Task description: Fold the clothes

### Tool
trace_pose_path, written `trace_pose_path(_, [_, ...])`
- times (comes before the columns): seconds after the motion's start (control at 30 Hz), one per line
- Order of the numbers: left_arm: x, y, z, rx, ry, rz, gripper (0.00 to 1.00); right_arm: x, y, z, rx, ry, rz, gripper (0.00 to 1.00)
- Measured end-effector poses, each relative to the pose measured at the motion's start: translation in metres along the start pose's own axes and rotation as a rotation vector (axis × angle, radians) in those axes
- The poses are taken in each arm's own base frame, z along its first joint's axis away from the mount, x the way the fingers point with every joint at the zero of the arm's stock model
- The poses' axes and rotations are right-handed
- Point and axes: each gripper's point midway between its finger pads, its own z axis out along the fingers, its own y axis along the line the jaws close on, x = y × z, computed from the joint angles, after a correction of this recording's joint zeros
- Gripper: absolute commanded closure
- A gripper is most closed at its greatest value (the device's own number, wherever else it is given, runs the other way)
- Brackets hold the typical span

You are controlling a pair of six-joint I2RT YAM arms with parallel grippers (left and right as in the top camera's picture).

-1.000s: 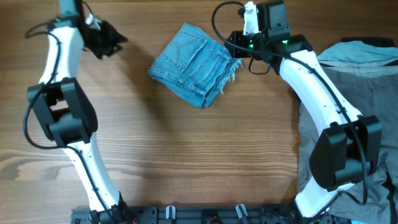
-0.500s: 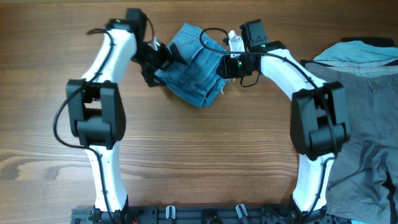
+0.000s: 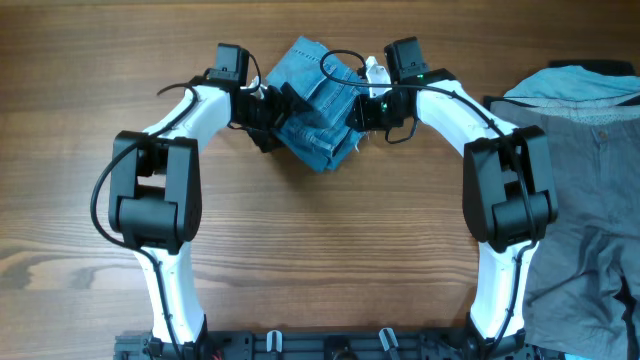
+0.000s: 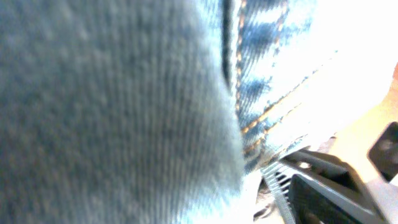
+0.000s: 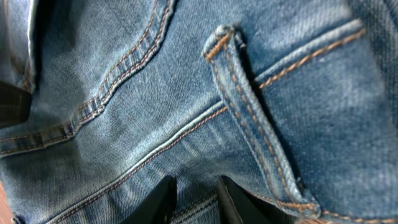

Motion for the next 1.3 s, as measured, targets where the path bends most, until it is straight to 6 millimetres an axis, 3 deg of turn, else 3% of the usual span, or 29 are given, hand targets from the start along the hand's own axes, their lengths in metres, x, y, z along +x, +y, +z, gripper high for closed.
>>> trace_pose_path(0.03, [-0.002,0.0,0.002,0.011,-0.009,-0.003,0.76,0.0,0.0,0.0,0.001,0.0,0.0,0.74])
trace_pose_path(0.07, [-0.002,0.003,0.004,0.009,-0.015,-0.01,0.92,0.0,0.0,0.0,0.001,0.001,0.002,0.76])
trace_pose_path(0.1, [-0.002,0.006,0.007,0.002,-0.017,-0.016,0.96,0.0,-0.001,0.0,0.001,0.001,0.002,0.78])
trace_pose_path(0.27, [-0.002,0.014,0.011,-0.02,-0.011,0.001,0.96,0.009,-0.003,-0.002,0.006,0.039,0.025,0.82])
trace_pose_path(0.33, [0.004,0.022,0.005,-0.049,0.015,-0.002,0.96,0.022,-0.006,-0.007,0.008,0.096,0.051,0.8])
trace_pose_path(0.4, [0.007,0.03,-0.007,-0.064,0.023,-0.005,0.96,0.023,-0.009,-0.02,0.008,0.098,0.048,0.78])
trace_pose_path(0.47, [0.0,0.043,-0.035,-0.073,-0.008,-0.035,0.96,0.002,-0.011,-0.052,0.013,0.005,0.018,0.76])
trace_pose_path(0.57, [-0.052,0.053,-0.117,-0.025,-0.235,-0.037,0.96,-0.05,0.009,-0.141,0.027,-0.257,-0.073,0.75])
trace_pose_path(0.6, [-0.075,0.06,-0.163,0.005,-0.354,-0.051,0.96,-0.056,0.018,-0.154,0.024,-0.292,-0.091,0.75])
trace_pose_path(0.63, [-0.099,0.077,-0.206,0.014,-0.478,-0.052,0.96,-0.056,0.021,-0.155,0.021,-0.294,-0.094,0.75])
trace_pose_path(0.73, [-0.139,0.124,-0.264,0.004,-0.656,-0.086,0.96,-0.053,0.022,-0.152,0.017,-0.281,-0.076,0.74])
trace_pose_path(0.8, [-0.161,0.163,-0.288,0.001,-0.74,-0.127,0.96,-0.054,0.022,-0.152,0.018,-0.282,-0.073,0.74])
trace_pose_path(0.83, [-0.167,0.176,-0.29,0.002,-0.749,-0.144,0.96,-0.053,0.021,-0.152,0.02,-0.282,-0.072,0.74])
trace_pose_path(0.93, [-0.176,0.206,-0.271,-0.005,-0.712,-0.177,0.96,-0.054,0.019,-0.152,0.034,-0.284,-0.07,0.73])
trace_pose_path(1.0, [-0.178,0.207,-0.261,0.006,-0.689,-0.153,0.95,-0.054,0.018,-0.152,0.038,-0.283,-0.069,0.72])
trace_pose_path(1.03, [-0.179,0.202,-0.259,0.011,-0.688,-0.131,0.91,-0.054,0.018,-0.152,0.042,-0.284,-0.069,0.7])
trace_pose_path(1.07, [-0.181,0.196,-0.258,0.019,-0.693,-0.105,0.71,-0.054,0.018,-0.152,0.041,-0.284,-0.069,0.67])
trace_pose_path(1.1, [-0.183,0.189,-0.256,0.029,-0.696,-0.078,0.24,-0.054,0.018,-0.152,0.042,-0.284,-0.067,0.61])
trace_pose_path(1.13, [-0.184,0.184,-0.254,0.033,-0.696,-0.054,0.0,-0.054,0.017,-0.152,0.044,-0.284,-0.065,0.52])
trace_pose_path(1.2, [-0.184,0.175,-0.249,0.05,-0.686,-0.029,0.0,-0.054,0.017,-0.152,0.048,-0.285,-0.062,0.39])
trace_pose_path(1.3, [-0.173,0.178,-0.243,0.061,-0.631,-0.068,0.0,-0.052,0.017,-0.151,0.048,-0.278,-0.064,0.34])
